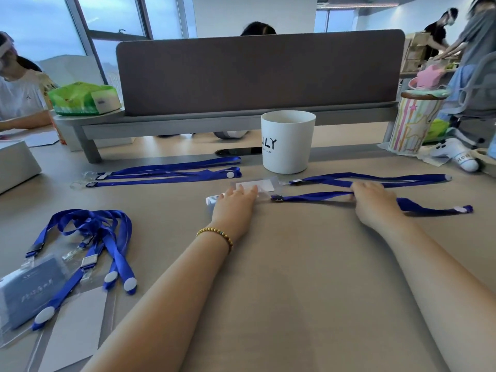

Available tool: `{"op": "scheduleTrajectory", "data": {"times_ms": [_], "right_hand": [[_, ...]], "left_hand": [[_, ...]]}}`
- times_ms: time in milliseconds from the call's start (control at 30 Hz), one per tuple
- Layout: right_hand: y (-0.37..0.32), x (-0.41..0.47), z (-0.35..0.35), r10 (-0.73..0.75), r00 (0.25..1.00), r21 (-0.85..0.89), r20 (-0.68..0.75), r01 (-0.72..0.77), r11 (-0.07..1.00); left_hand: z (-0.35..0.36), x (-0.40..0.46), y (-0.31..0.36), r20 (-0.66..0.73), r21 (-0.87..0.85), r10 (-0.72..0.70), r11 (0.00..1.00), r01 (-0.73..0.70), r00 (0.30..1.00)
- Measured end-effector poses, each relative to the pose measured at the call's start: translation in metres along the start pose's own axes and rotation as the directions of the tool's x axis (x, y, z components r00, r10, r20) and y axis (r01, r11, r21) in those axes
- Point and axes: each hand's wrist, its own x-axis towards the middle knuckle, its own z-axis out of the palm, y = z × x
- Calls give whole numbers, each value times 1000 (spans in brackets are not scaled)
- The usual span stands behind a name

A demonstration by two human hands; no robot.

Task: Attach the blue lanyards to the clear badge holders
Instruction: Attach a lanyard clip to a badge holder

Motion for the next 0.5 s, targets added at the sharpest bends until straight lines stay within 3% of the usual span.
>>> {"op": "scheduleTrajectory", "data": {"times_ms": [267, 367, 500], "right_hand": [[52, 17, 1, 305, 948, -71, -92, -312, 947], [56, 15, -4, 423, 906, 61, -7, -421, 905], [67, 16, -3, 456, 882, 119, 121, -469, 875]], "left_hand": [[13, 23, 8, 78, -62, -26, 998, 31, 997], [15, 23, 14, 116, -58, -37, 997, 44, 993], [15, 24, 16, 114, -53, -25, 998, 31, 993]]}}
